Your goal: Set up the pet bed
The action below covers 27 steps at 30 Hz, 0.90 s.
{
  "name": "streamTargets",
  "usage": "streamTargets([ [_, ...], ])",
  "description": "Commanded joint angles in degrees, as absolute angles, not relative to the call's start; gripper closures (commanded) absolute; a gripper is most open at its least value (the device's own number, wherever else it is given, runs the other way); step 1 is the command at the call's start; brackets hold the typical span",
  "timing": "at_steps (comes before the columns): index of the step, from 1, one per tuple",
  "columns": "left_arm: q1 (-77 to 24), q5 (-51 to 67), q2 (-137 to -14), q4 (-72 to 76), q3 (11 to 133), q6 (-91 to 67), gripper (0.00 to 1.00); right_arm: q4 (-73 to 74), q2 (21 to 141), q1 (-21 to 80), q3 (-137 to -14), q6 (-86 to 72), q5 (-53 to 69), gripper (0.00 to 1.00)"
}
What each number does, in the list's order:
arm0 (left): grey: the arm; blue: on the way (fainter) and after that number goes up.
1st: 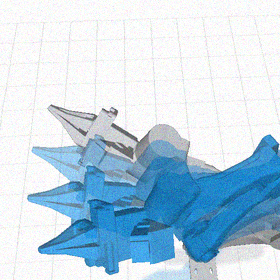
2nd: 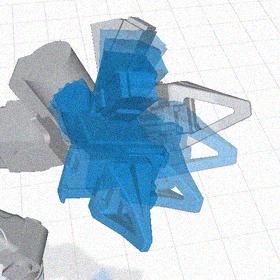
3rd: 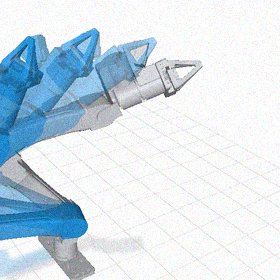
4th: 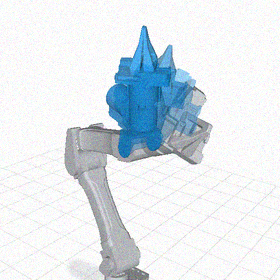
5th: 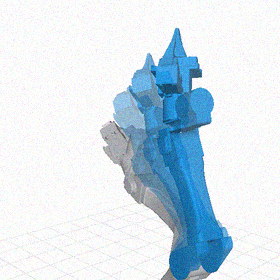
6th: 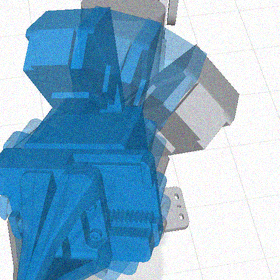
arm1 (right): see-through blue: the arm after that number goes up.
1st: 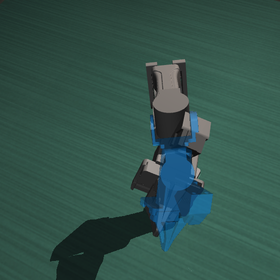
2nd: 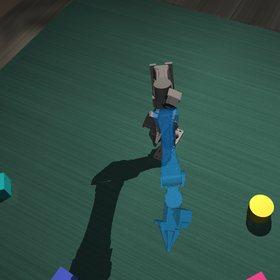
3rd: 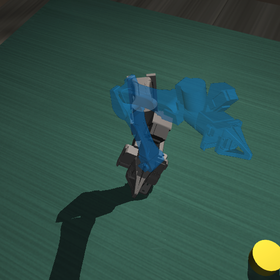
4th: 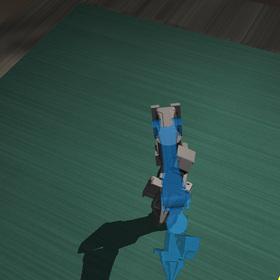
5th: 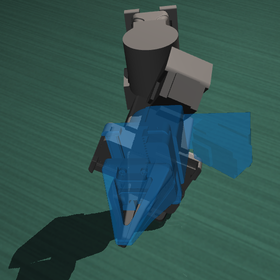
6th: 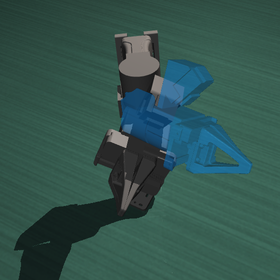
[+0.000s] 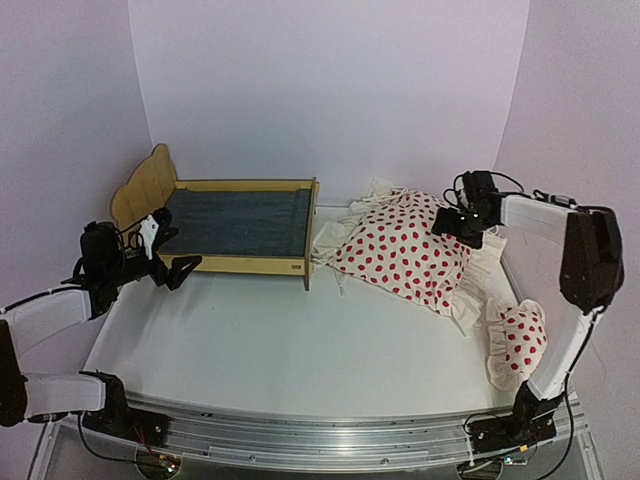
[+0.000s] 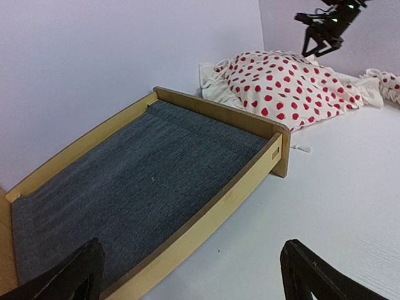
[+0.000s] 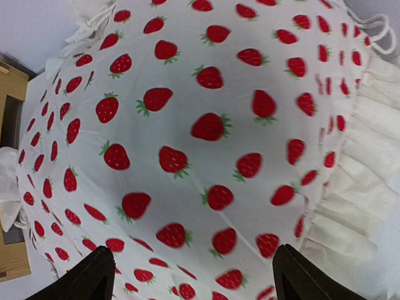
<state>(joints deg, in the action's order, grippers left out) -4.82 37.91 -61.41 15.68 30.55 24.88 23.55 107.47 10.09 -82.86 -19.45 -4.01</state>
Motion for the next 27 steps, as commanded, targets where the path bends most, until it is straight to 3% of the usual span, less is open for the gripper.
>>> streamTargets([
  [1, -8.9, 42.0, -70.0, -8.3, 45.0, 51.1, 0.00, 35.8, 116.0, 12.0, -94.5, -20.8, -4.2, 0.11],
  [4, -12.3, 37.3, -77.4, -18.1, 52.5, 65.3, 0.00, 37.4, 120.0, 12.0, -96.8, -20.9, -5.0, 0.10],
  [10, -12.9, 34.8, -94.0, -29.1, 70.7, 71.3, 0.08, 39.5, 125.5, 12.6, -97.4, -21.8, -4.6, 0.18],
  [16, -12.9, 34.5, -106.3, -39.0, 84.0, 74.7, 0.30, 41.5, 125.6, 12.7, -95.9, -25.4, -0.7, 0.57],
  [21, -13.6, 33.3, -110.1, -39.7, 85.3, 76.4, 0.41, 41.6, 121.7, 12.7, -94.2, -28.8, 3.8, 0.85],
  [27, -14.5, 30.6, -112.7, -37.4, 84.1, 76.6, 0.51, 41.6, 114.1, 12.7, -94.7, -31.8, 4.2, 1.00],
])
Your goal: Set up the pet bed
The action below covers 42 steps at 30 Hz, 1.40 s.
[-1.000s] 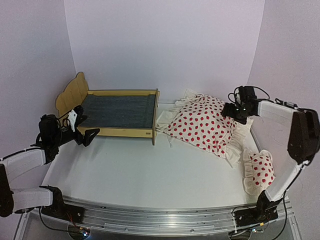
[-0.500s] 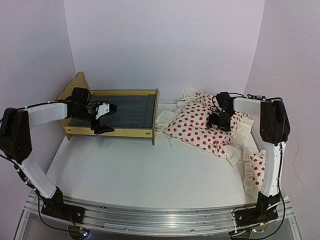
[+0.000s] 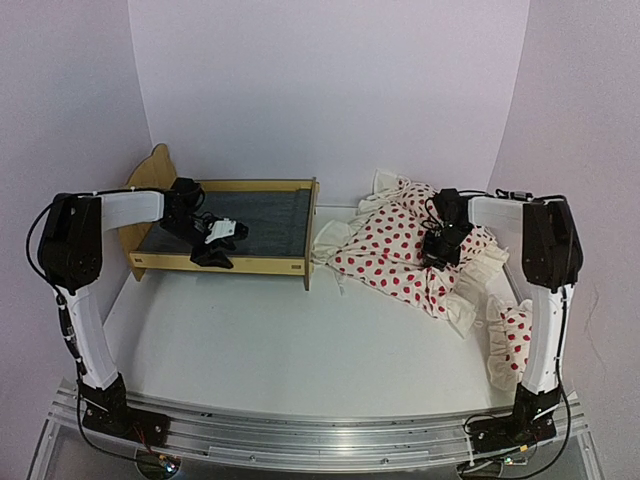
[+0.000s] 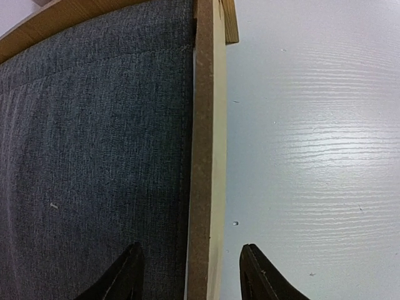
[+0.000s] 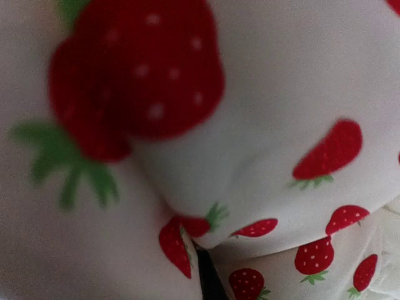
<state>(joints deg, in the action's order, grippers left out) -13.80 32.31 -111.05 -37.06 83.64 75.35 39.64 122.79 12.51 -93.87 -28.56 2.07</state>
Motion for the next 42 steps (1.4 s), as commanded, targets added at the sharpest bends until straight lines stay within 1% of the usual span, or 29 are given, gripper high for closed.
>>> streamTargets([
  [1, -14.6, 30.2, -113.0, -36.8, 84.0, 76.4, 0.53, 41.6, 112.7, 12.7, -95.1, -32.2, 4.0, 1.00],
  [3, -14.8, 29.7, -113.0, -35.9, 83.6, 76.1, 0.59, 41.6, 110.1, 12.7, -96.1, -32.9, 3.1, 1.00],
  [5, -15.5, 29.6, -112.6, -35.8, 83.1, 76.0, 0.68, 41.6, 107.6, 12.7, -97.0, -33.4, 1.9, 1.00],
  [7, -16.3, 29.6, -112.1, -35.9, 82.2, 75.9, 0.79, 41.6, 105.5, 12.7, -97.9, -34.0, 0.5, 1.00],
  [10, -17.8, 29.7, -111.3, -37.5, 81.5, 75.9, 0.91, 41.6, 101.9, 12.7, -99.1, -35.4, -2.2, 1.00],
  [11, -18.5, 30.3, -110.9, -38.8, 81.6, 75.8, 0.95, 41.5, 100.8, 12.6, -99.6, -35.6, -3.0, 1.00],
  [13, -20.0, 32.0, -109.9, -41.0, 81.8, 75.1, 1.00, 41.5, 98.9, 12.7, -101.0, -36.0, -4.7, 1.00],
  [18, -24.0, 35.3, -107.5, -44.7, 81.4, 71.0, 1.00, 40.4, 93.1, 12.7, -104.4, -36.5, -10.1, 1.00],
  [21, -27.3, 36.4, -106.6, -45.5, 80.0, 66.9, 1.00, 37.1, 89.2, 12.7, -104.6, -37.1, -12.3, 1.00],
  [25, -32.4, 37.7, -105.5, -44.9, 78.0, 62.3, 1.00, 30.5, 84.8, 12.8, -103.0, -38.6, -11.6, 1.00],
  [28, -36.0, 39.9, -105.5, -43.7, 77.4, 56.5, 1.00, 25.7, 83.4, 13.4, -102.2, -39.0, -8.0, 1.00],
  [29, -36.6, 40.7, -105.6, -43.6, 77.7, 55.2, 0.95, 24.4, 83.5, 13.8, -102.2, -39.1, -7.1, 1.00],
  [30, -36.9, 41.4, -105.7, -43.6, 78.3, 54.0, 0.89, 23.3, 83.6, 14.4, -102.3, -39.3, -6.4, 1.00],
  [32, -36.9, 42.2, -105.9, -43.5, 80.6, 51.5, 0.70, 21.7, 84.3, 15.6, -102.7, -39.5, -5.0, 1.00],
  [34, -36.9, 41.6, -106.2, -43.5, 84.6, 48.6, 0.57, 20.7, 85.5, 17.3, -103.8, -39.7, -4.2, 1.00],
  [39, -36.8, 43.1, -104.9, -42.2, 96.8, 42.9, 0.32, 16.6, 88.6, 21.7, -106.0, -40.5, -3.2, 1.00],
  [42, -36.9, 44.2, -102.6, -34.9, 98.7, 40.3, 0.18, 12.5, 90.4, 24.4, -106.6, -41.0, -2.9, 1.00],
])
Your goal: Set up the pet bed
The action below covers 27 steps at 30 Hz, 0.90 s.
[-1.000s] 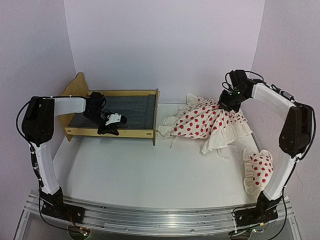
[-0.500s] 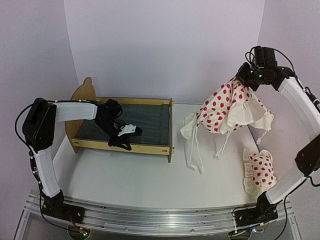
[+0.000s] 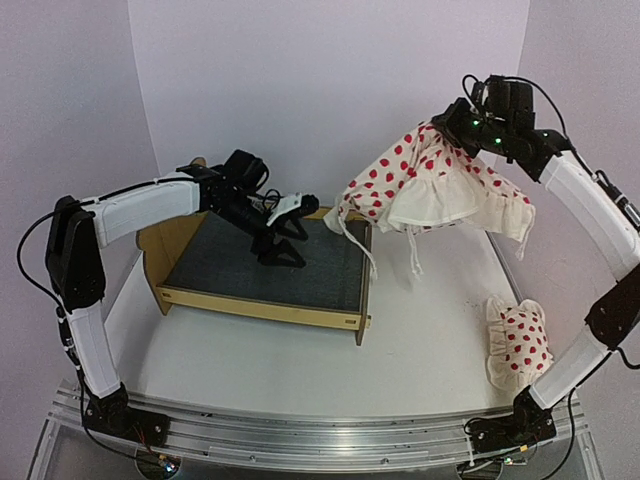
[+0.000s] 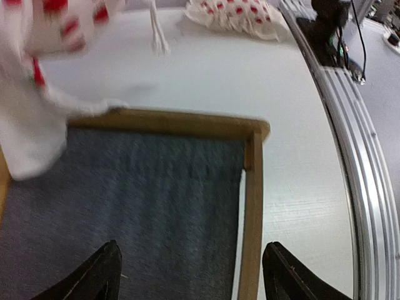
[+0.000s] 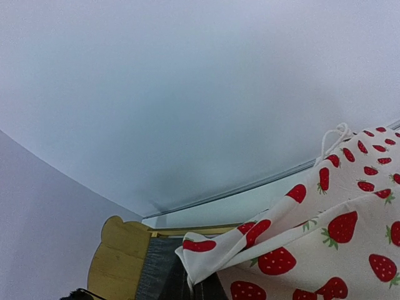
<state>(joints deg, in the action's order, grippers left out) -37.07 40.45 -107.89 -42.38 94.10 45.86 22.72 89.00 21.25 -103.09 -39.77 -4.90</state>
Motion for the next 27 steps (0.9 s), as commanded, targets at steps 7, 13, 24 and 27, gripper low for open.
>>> streamTargets([
  [7, -36.8, 30.0, -104.5, -17.5, 94.4, 37.3, 0.10, 6.2, 94.3, 29.5, -107.9, -41.6, -2.8, 1.00],
  [13, -35.5, 18.6, -104.3, -5.5, 92.1, 37.5, 0.21, 6.0, 95.9, 30.5, -107.9, -41.3, -1.2, 1.00],
  [24, -30.4, 30.6, -105.0, -11.3, 94.3, 39.6, 0.17, 3.6, 101.6, 33.0, -106.8, -46.3, 2.2, 1.00],
  [27, -29.2, 29.0, -106.8, -10.1, 94.3, 40.0, 0.15, 2.8, 105.7, 34.7, -110.3, -47.2, 4.4, 1.00],
])
